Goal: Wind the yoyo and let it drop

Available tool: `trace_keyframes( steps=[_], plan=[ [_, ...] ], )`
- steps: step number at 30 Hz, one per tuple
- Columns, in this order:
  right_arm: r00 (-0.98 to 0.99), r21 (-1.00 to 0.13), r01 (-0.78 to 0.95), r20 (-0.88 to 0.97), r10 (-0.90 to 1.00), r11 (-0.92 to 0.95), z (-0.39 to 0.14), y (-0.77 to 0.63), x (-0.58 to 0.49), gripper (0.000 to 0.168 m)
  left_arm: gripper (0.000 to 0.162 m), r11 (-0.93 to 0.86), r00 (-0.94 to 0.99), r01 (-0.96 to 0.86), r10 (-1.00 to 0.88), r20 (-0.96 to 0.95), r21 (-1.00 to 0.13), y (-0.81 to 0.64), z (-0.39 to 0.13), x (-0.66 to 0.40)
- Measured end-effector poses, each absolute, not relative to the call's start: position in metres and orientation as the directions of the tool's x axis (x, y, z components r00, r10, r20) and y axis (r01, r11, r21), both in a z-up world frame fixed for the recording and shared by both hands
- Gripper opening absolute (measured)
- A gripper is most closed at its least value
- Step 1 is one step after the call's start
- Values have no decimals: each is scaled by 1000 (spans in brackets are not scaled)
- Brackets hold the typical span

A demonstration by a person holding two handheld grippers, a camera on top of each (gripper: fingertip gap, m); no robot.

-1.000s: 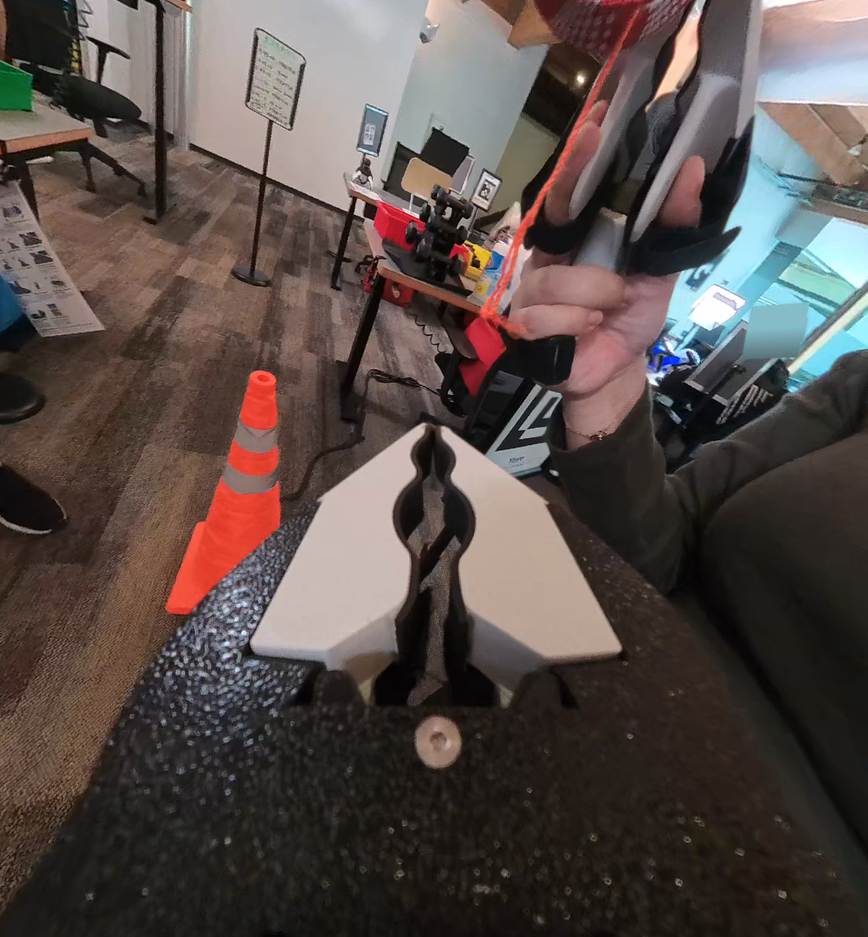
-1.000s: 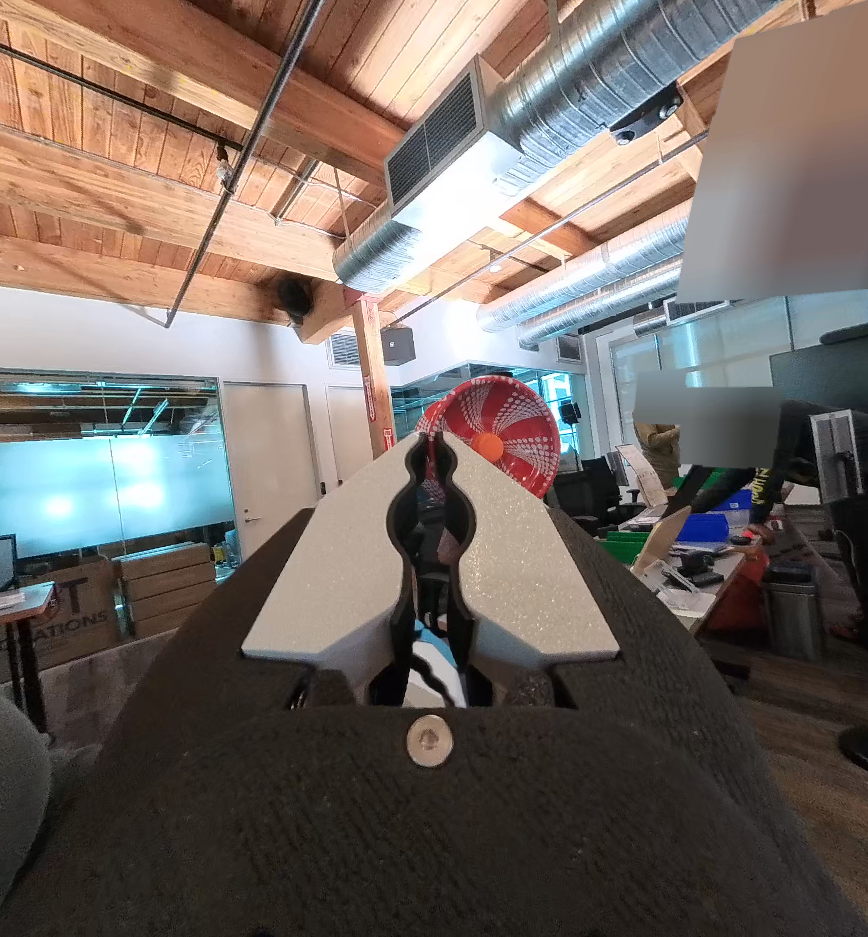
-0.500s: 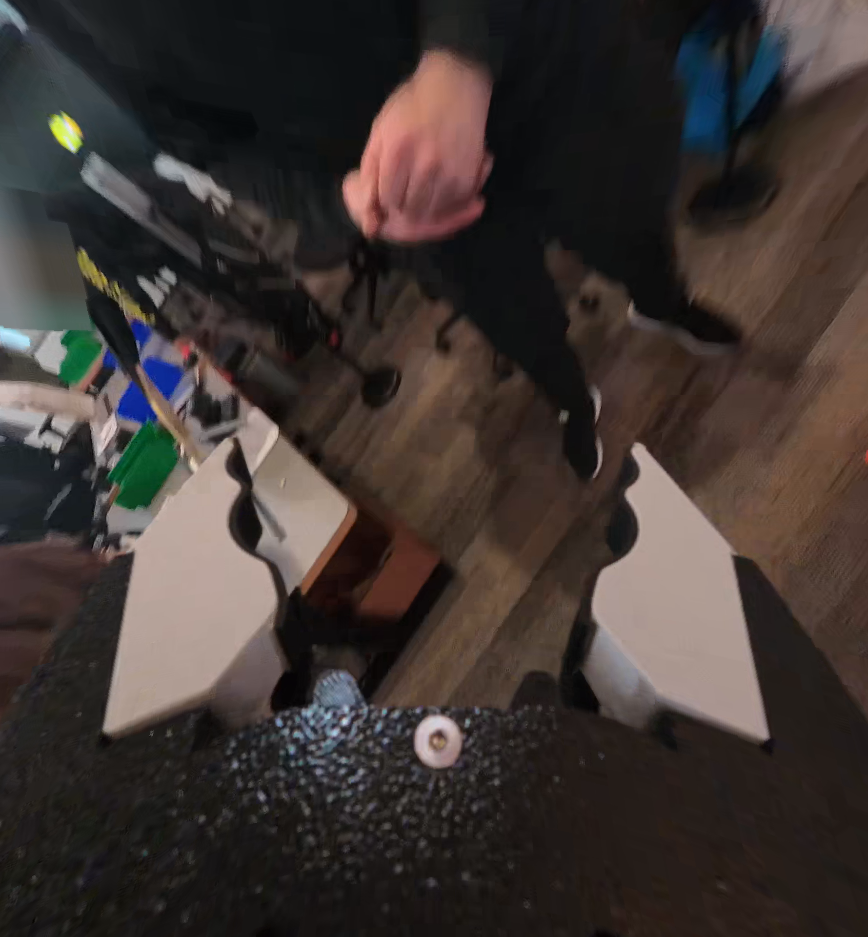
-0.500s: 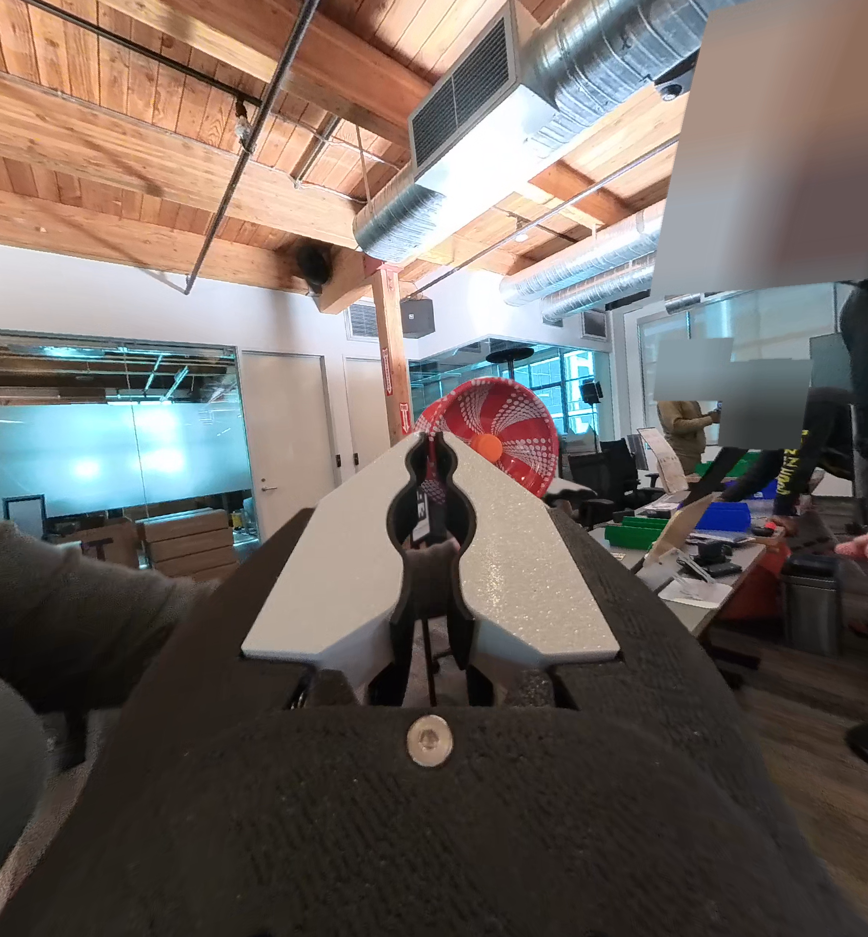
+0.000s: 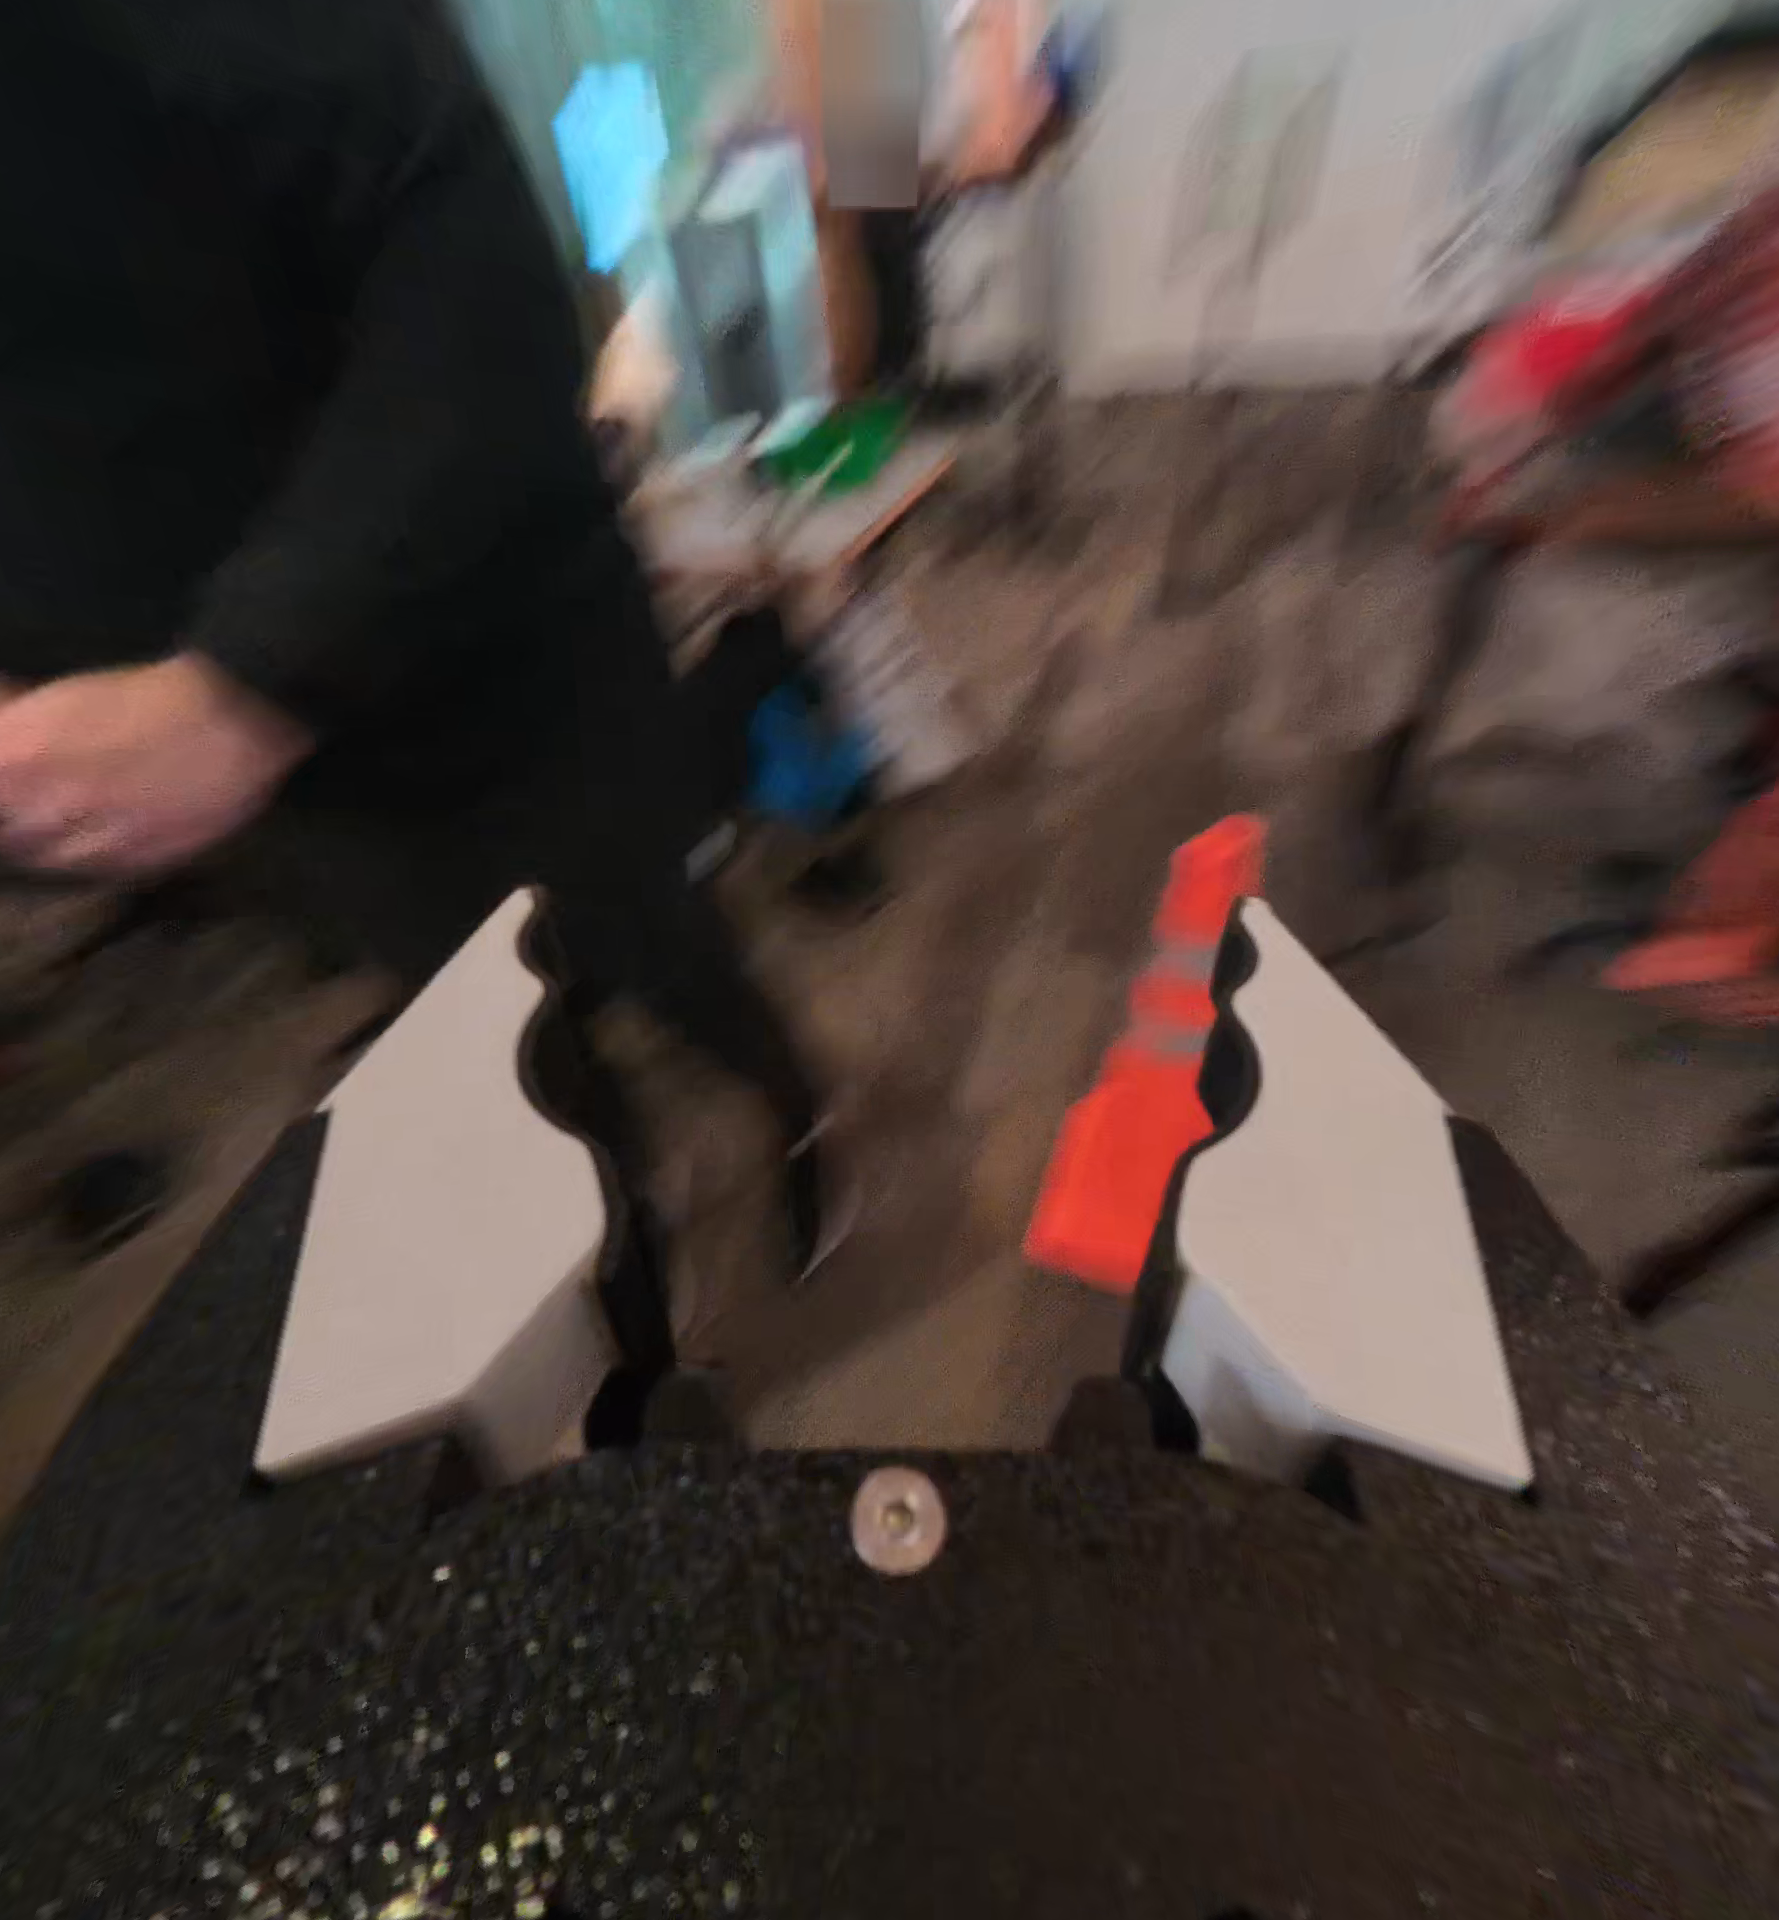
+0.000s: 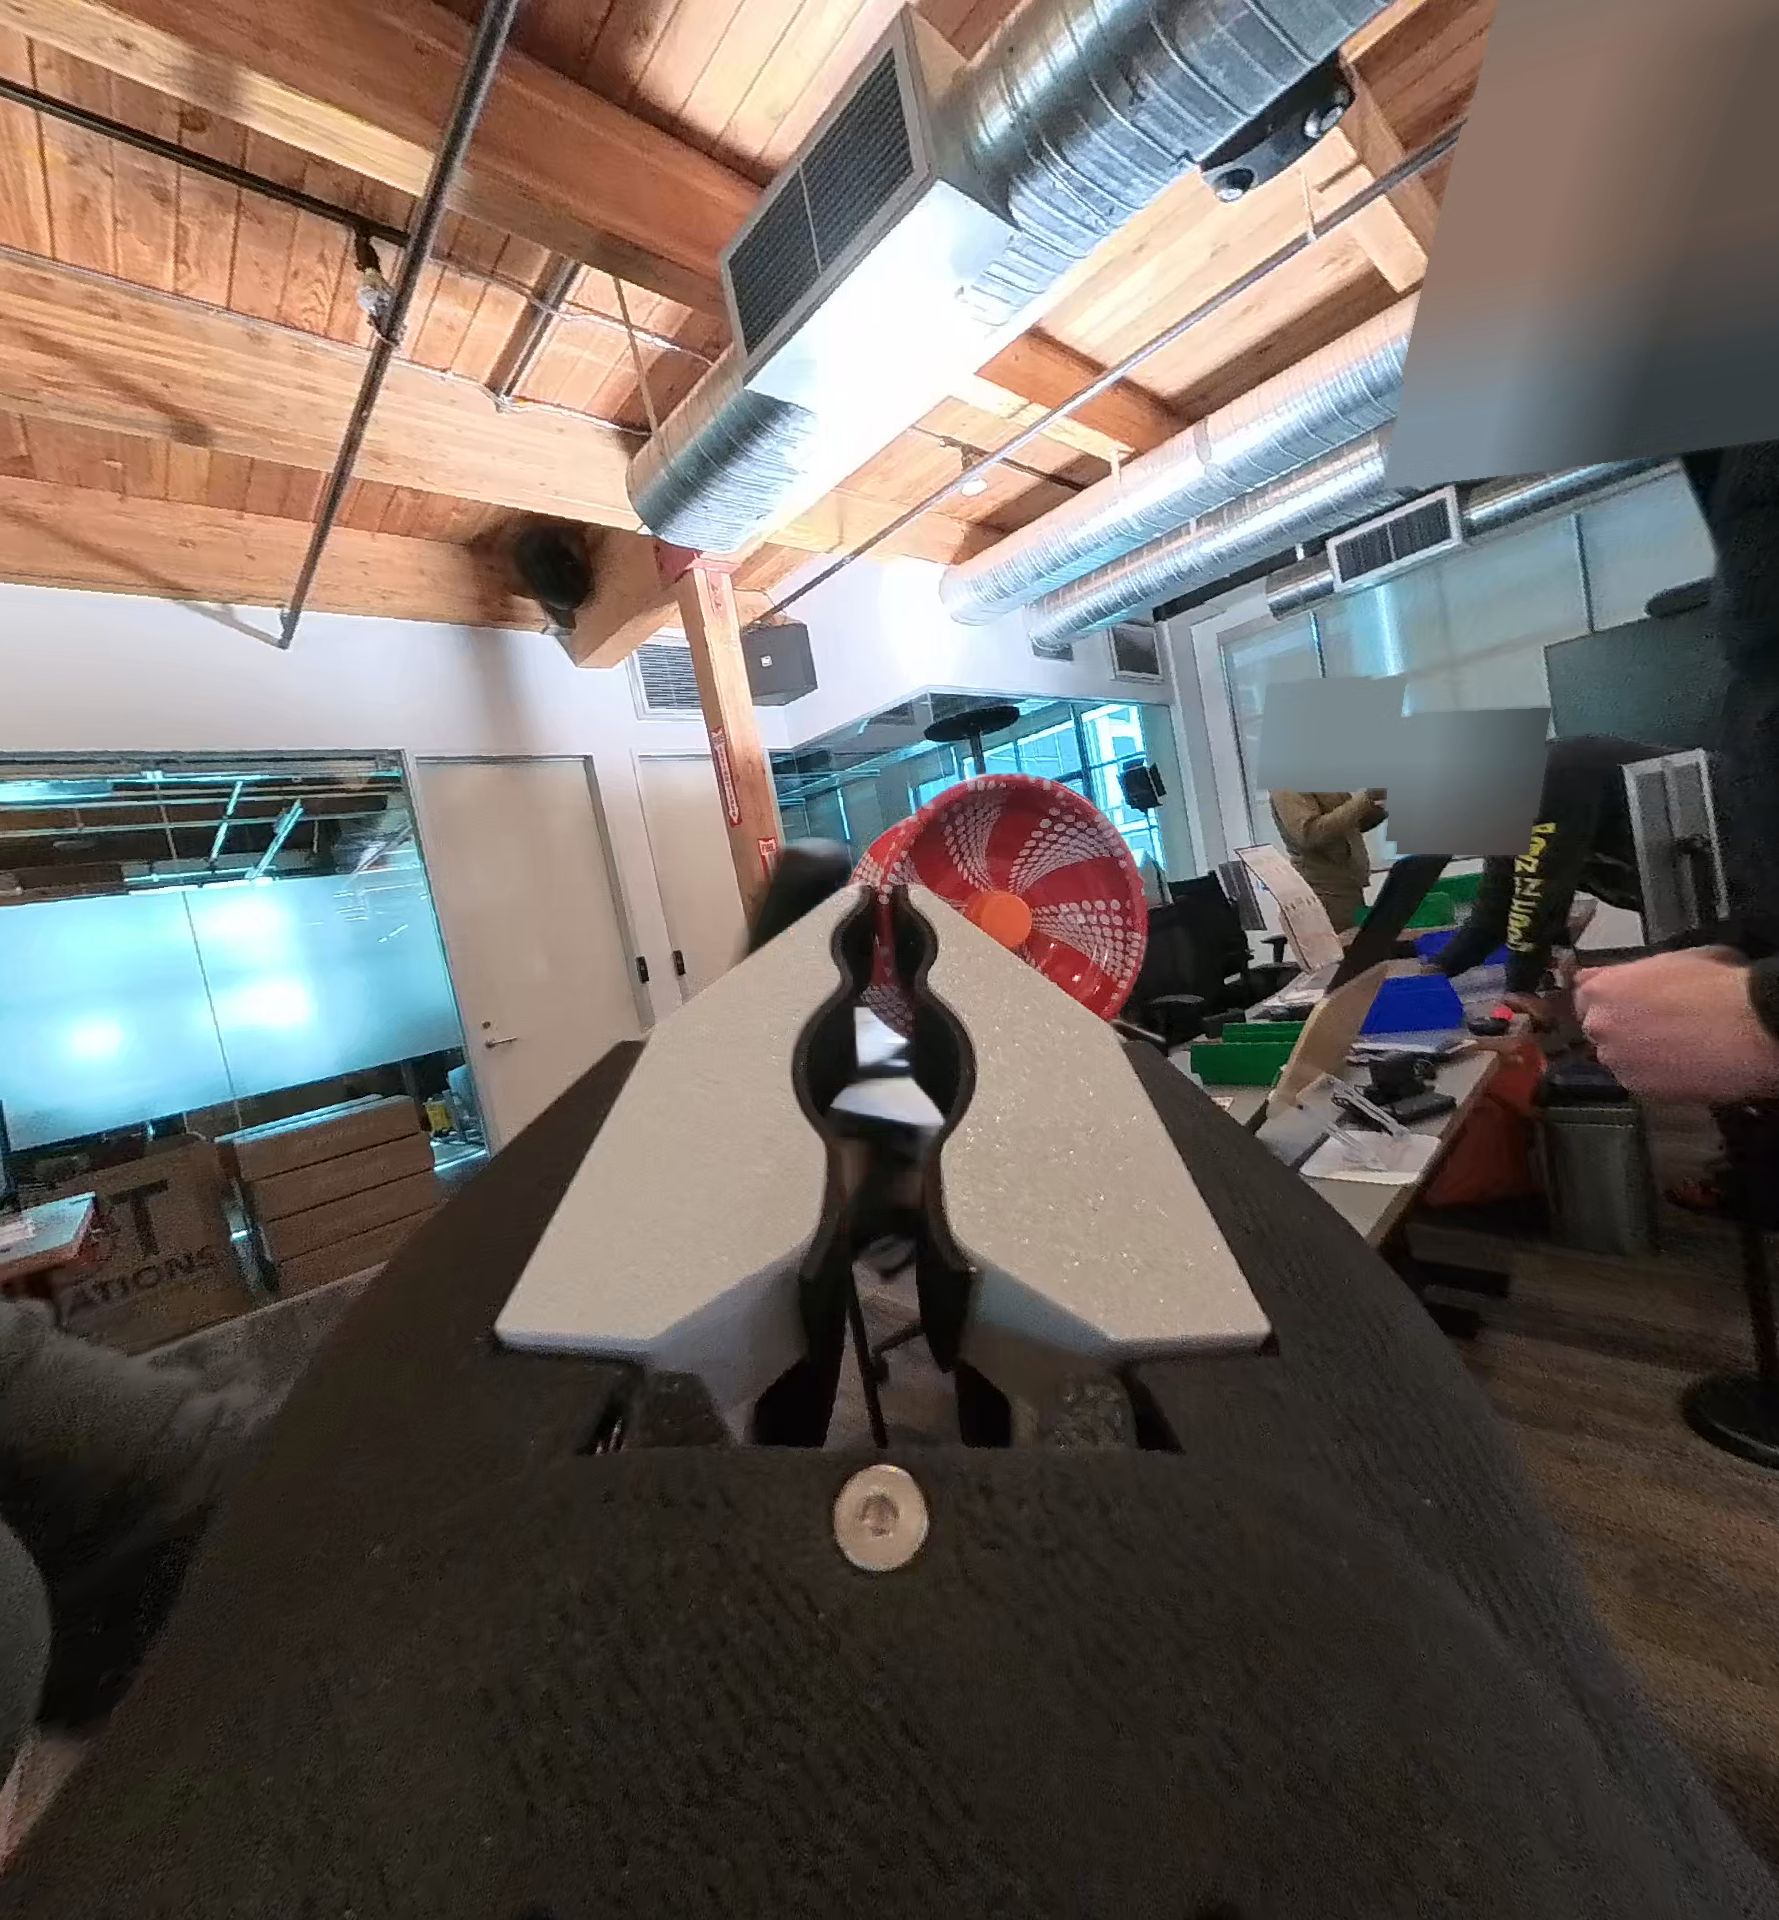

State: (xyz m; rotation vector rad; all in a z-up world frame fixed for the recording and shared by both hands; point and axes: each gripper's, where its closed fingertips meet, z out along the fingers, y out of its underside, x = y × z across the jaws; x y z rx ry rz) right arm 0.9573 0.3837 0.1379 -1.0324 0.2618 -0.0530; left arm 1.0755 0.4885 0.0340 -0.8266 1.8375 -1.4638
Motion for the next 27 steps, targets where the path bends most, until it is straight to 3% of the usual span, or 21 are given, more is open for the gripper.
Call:
trace_keyframes(
  steps=[3, 9, 13, 15, 19, 27],
  plan=[
    [967, -858, -85, -194, -166, 506, 135, 387, 959, 0, 100, -146, -846, -22, -525, 96, -989, 424, 80, 988],
    [979, -864, -102, -174, -103, 492, 137, 405, 944, 1, 64, -163, -888, -119, -424, 179, -979, 390, 68, 961],
    [983, -860, -110, -169, -76, 498, 140, 406, 936, 0, 28, -206, -903, -137, -376, 208, -969, 389, 71, 959],
    [985, -860, -105, -160, -69, 499, 141, 406, 932, 0, 0, -177, -925, -122, -337, 177, -977, 383, 70, 951],
    [988, -836, -118, -154, -24, 537, 148, 398, 925, 0, 0, -68, -903, -67, -421, 90, -995, 384, 57, 954],
    [985, -820, -159, -172, 29, 550, 142, 394, 924, 0, 0, -84, -901, -125, -407, 149, -989, 396, 52, 958]
  ],
)
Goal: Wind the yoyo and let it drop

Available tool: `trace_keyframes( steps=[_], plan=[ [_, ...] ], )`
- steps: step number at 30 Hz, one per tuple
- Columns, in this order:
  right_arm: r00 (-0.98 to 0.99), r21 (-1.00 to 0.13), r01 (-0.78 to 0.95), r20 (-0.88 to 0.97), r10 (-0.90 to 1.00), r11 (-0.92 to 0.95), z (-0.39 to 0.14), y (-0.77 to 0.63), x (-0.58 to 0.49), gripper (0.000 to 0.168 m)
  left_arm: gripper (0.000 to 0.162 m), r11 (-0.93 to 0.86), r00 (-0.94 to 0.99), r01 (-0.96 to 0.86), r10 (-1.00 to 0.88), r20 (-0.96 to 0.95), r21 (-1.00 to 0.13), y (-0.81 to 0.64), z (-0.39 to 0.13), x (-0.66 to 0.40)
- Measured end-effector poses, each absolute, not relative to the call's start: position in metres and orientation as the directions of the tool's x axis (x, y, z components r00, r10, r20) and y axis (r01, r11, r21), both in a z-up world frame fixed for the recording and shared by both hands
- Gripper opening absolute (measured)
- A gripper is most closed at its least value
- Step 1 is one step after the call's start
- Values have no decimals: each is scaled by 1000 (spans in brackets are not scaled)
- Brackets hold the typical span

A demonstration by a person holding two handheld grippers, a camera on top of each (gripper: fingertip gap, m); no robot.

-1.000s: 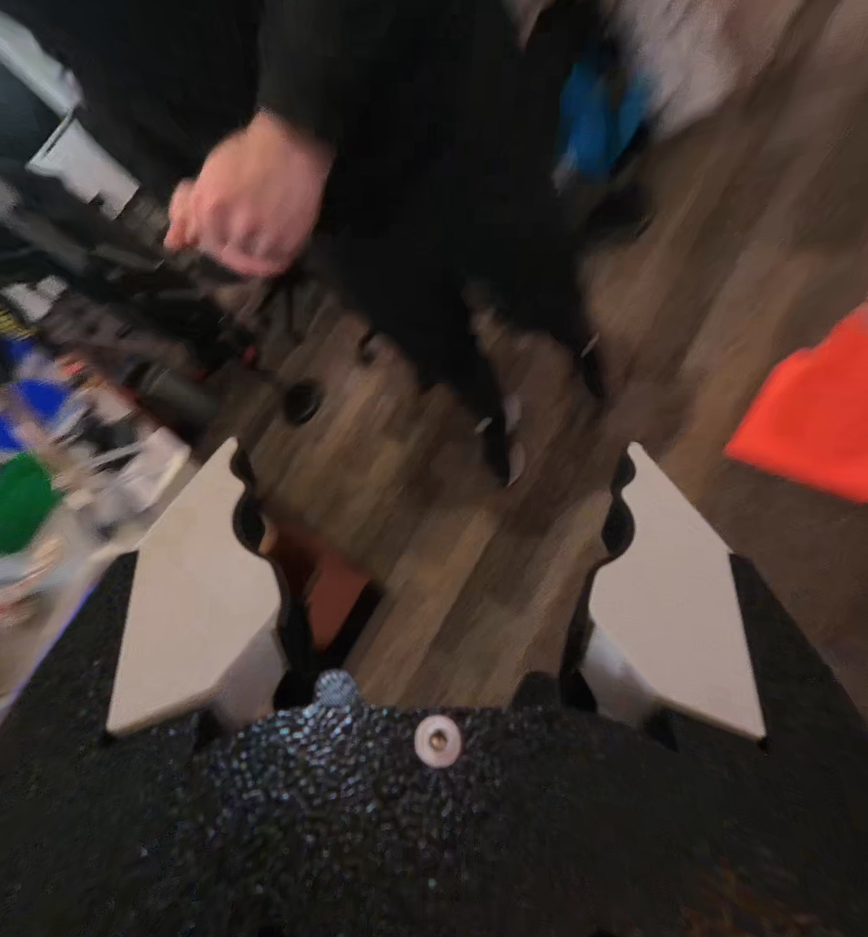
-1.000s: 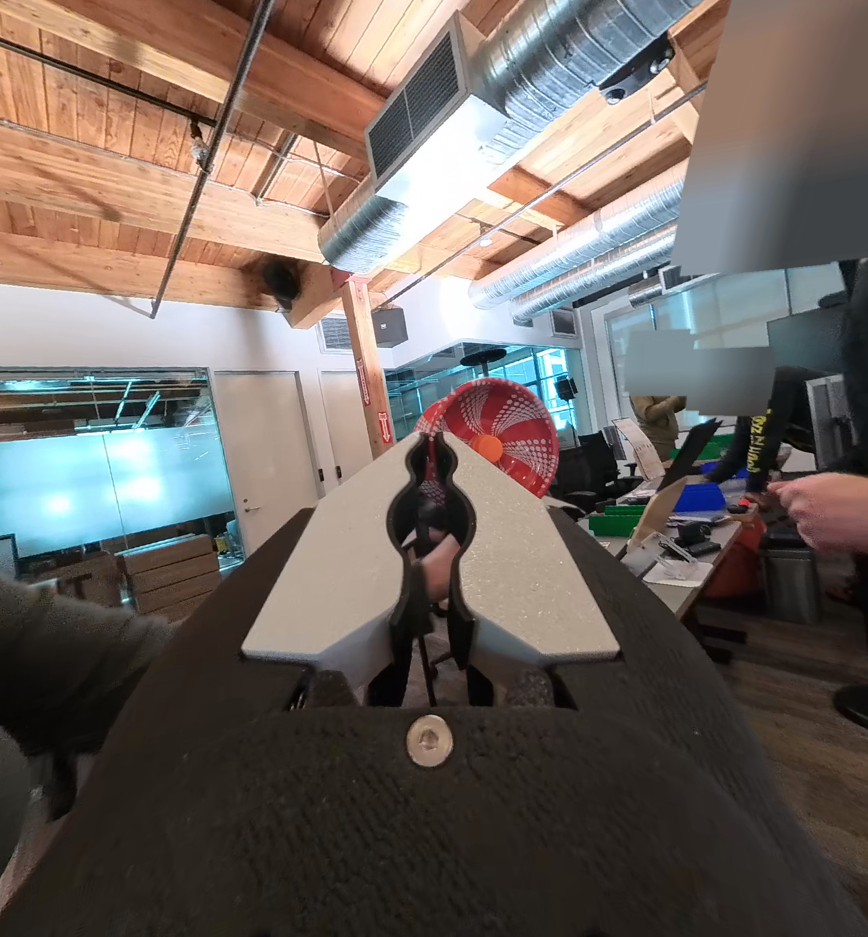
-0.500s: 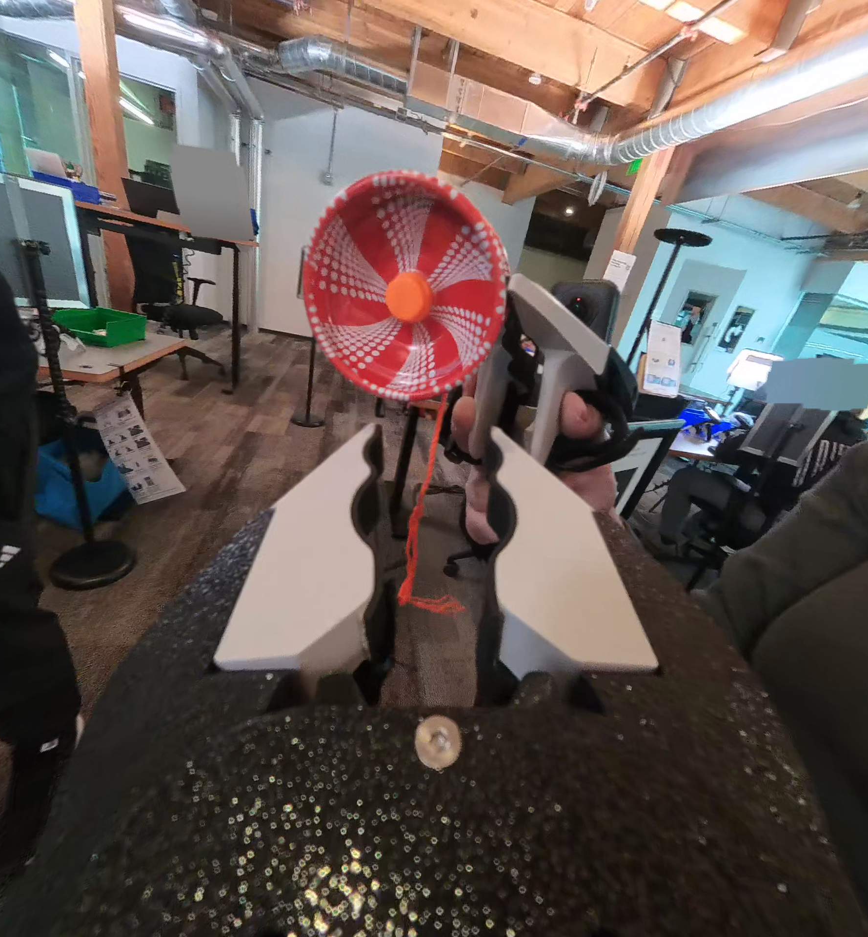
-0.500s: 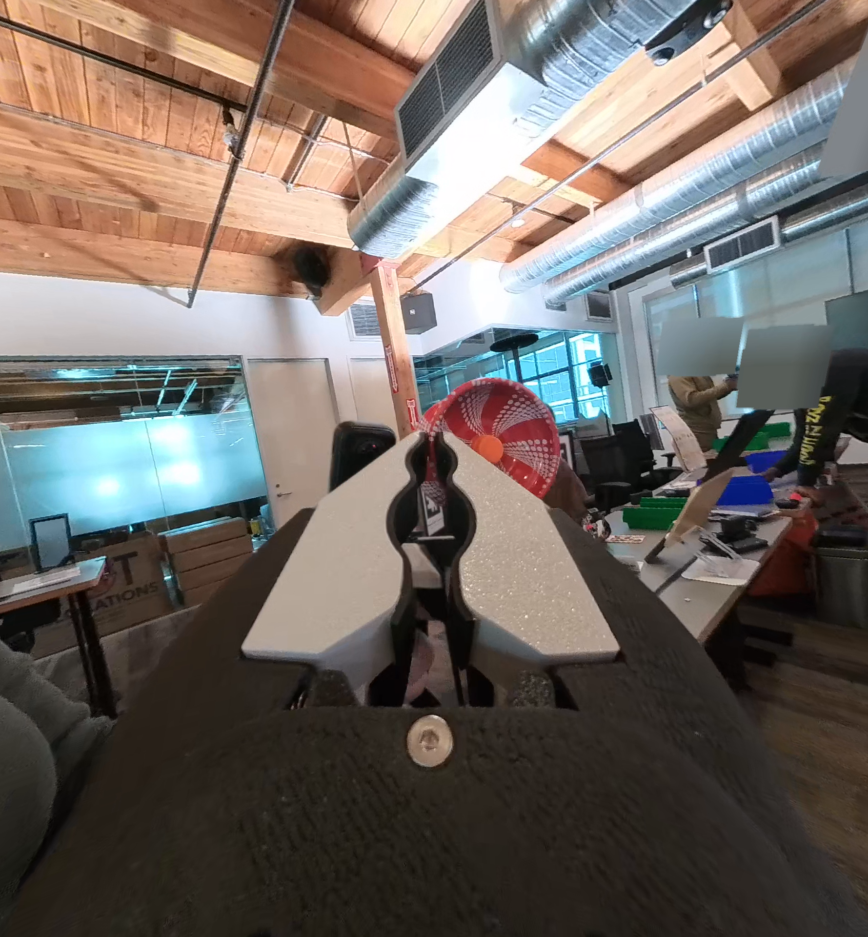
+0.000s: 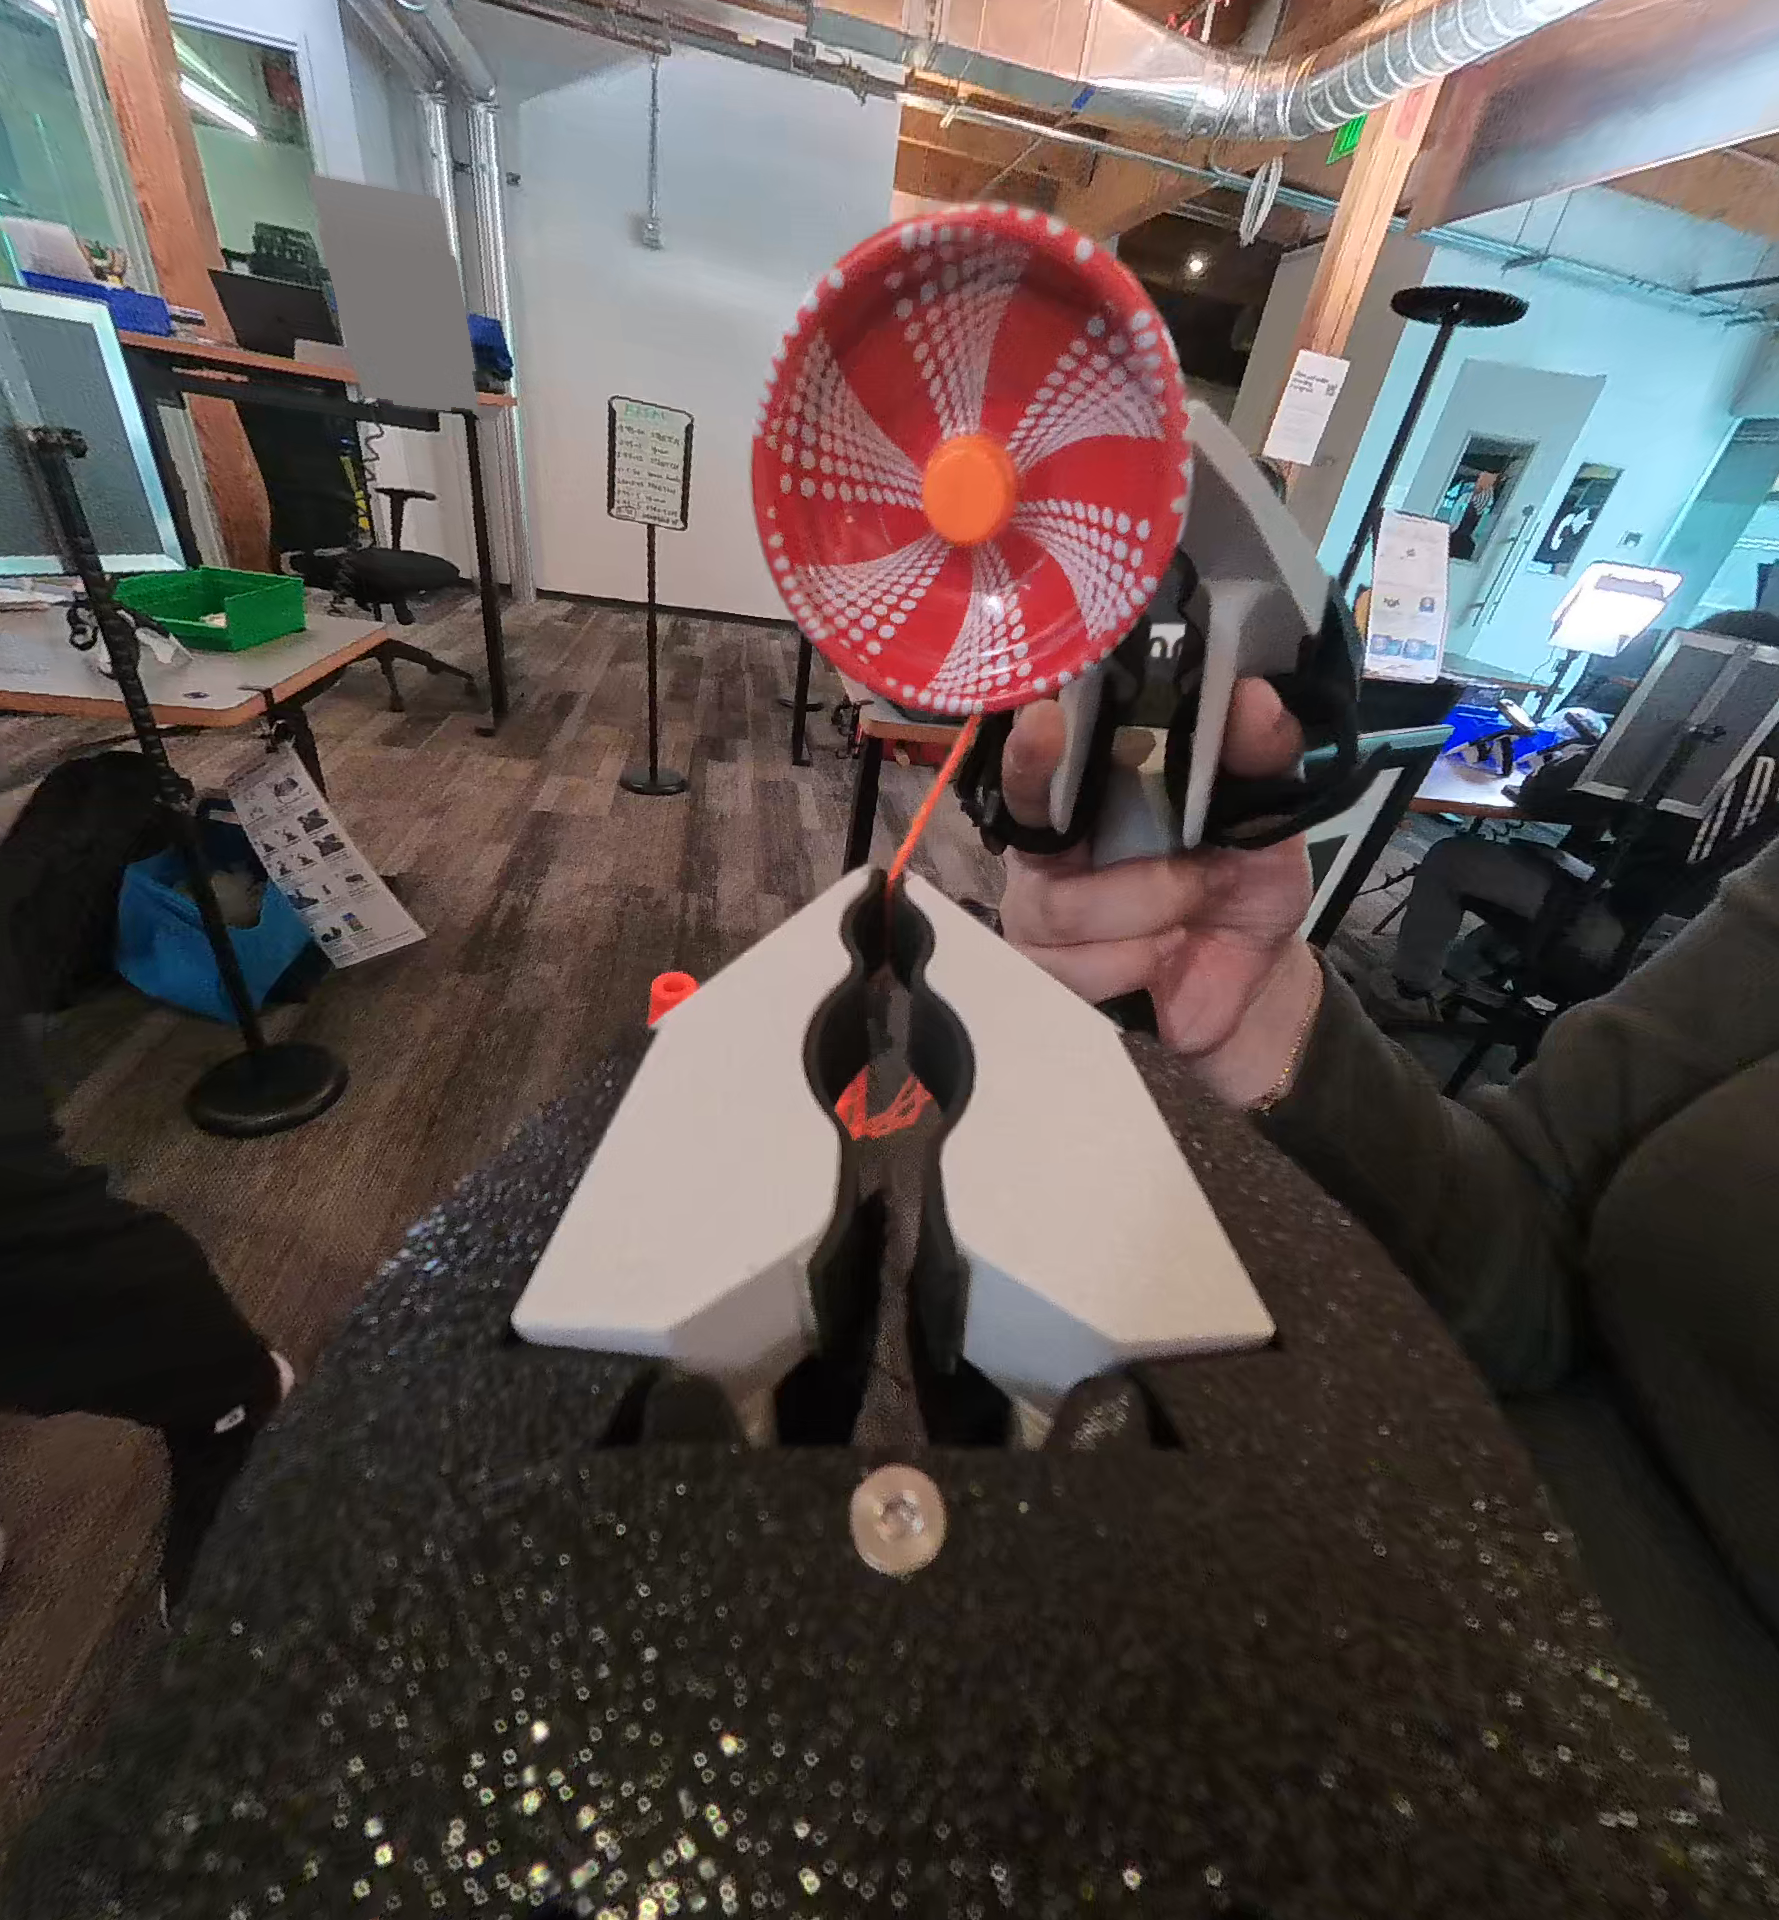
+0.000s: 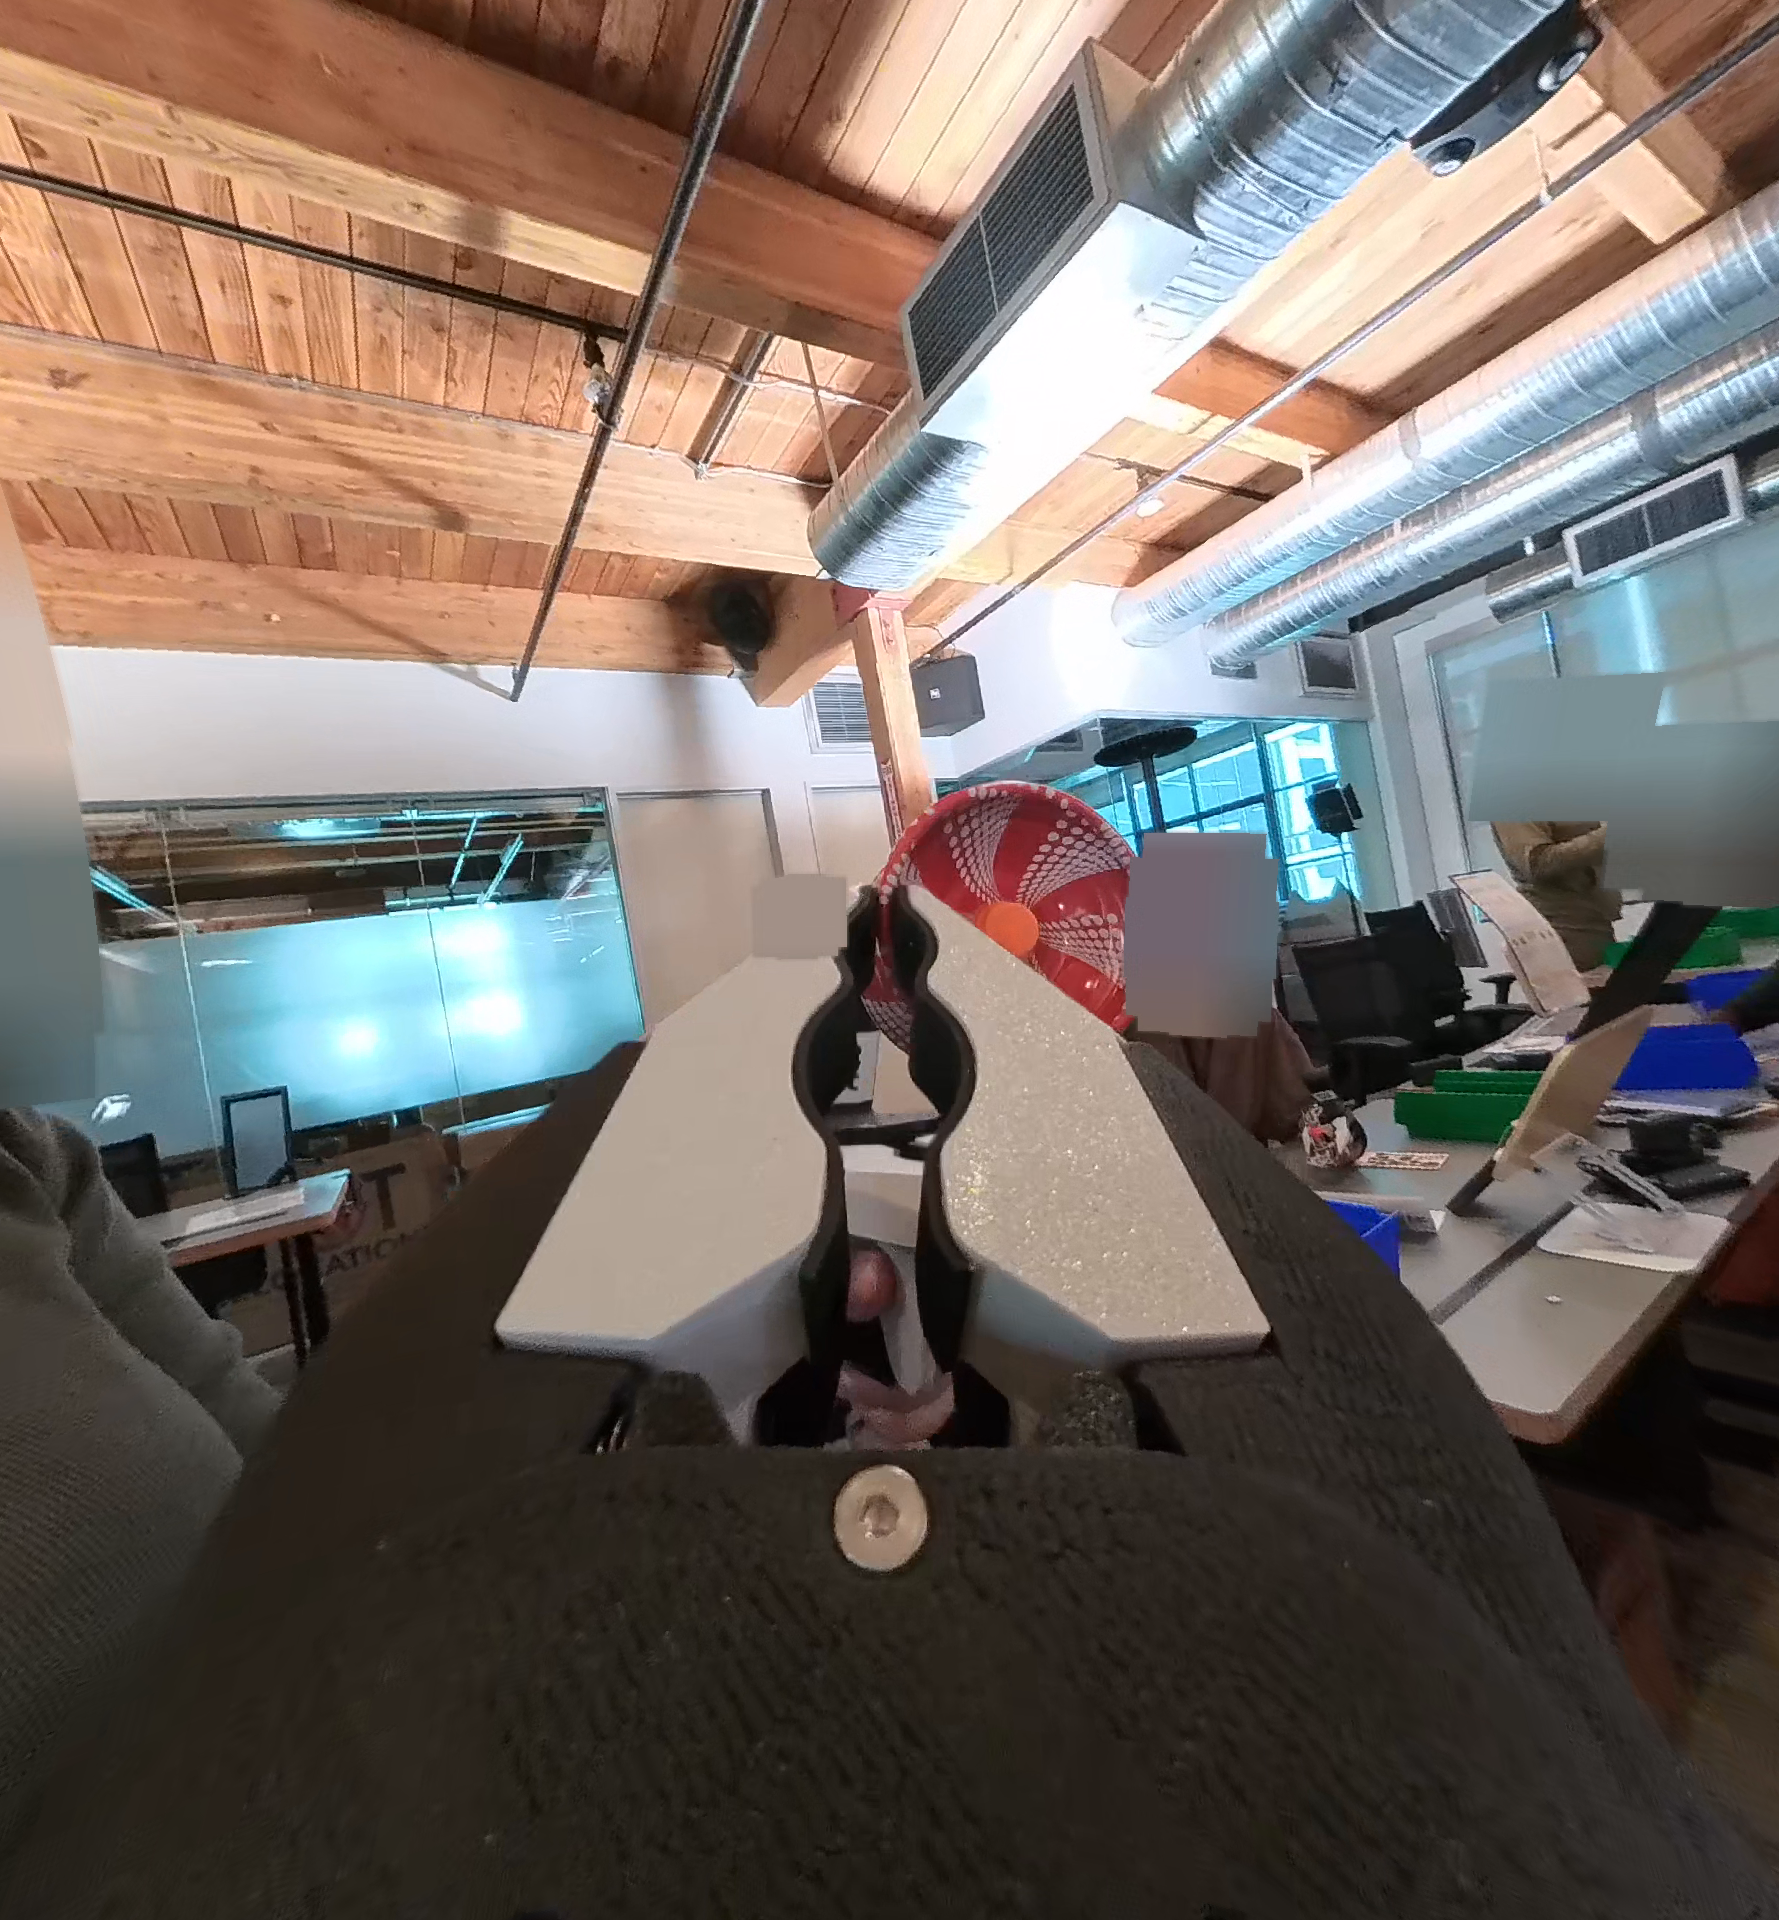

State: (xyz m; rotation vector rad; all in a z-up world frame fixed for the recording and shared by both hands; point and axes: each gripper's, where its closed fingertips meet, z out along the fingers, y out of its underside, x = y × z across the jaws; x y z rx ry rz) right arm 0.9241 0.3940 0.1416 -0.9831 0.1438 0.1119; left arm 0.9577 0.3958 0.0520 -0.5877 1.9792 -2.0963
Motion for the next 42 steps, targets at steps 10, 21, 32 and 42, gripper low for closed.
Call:
trace_keyframes(
  steps=[10, 21, 32, 42],
  plan=[
    [944, -833, -320, -242, 222, 451, 130, 389, 920, 0, 71, -304, -963, -8, -255, 90, -953, 440, 100, 927],
    [726, -799, -570, -380, 573, 191, 112, 417, 890, 1, 42, -147, -932, -266, 290, 216, -953, 417, 99, 887],
    [970, -949, -2, -79, -231, 316, 90, 437, 952, 37, 34, -443, -973, -75, -162, 162, -893, 466, 126, 950],
    [872, -973, 175, 84, -483, 148, 70, 485, 967, 12, 34, -434, -944, -74, -261, 204, -898, 476, 119, 968]
  ],
)
